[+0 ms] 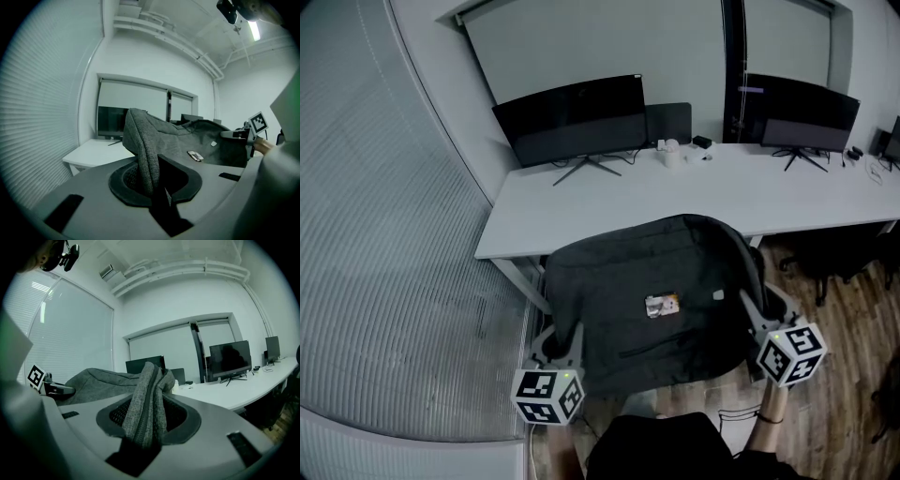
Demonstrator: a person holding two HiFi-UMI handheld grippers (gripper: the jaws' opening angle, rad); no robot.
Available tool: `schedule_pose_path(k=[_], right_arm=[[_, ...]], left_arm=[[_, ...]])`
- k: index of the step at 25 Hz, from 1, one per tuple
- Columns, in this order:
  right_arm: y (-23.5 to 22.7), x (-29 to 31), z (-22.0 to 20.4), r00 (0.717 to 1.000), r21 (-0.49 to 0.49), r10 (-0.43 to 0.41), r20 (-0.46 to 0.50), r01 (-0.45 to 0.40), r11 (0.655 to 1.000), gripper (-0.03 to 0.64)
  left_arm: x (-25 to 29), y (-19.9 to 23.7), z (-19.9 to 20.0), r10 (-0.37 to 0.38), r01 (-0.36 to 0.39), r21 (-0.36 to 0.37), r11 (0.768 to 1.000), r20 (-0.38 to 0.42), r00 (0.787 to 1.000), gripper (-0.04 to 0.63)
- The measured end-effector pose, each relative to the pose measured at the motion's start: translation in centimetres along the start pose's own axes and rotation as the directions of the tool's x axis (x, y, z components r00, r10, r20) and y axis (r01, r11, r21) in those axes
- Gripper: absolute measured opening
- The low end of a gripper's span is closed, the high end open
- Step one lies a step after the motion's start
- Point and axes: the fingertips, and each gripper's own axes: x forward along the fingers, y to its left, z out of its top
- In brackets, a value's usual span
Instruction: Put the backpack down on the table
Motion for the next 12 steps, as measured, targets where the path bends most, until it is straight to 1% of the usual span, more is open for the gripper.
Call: schedule_pose_path(k=[6, 12], right_arm=[[-0.9, 2.9, 0.3, 1.0, -0.006, -0.004, -0.012, 0.004, 1.0, 0.138], [-1.9, 7.3, 1.1, 1.0, -0.005, -0.019, -0.007, 0.019, 1.0, 0.138]], left_arm=[[3.0, 1.4, 0.2, -0.008, 0.008, -0.013, 1.0, -0.006, 1.0, 0.06], [7.3, 3.7, 1.4, -0.014, 0.014, -0.01, 1.0, -0.001, 1.0, 0.06]])
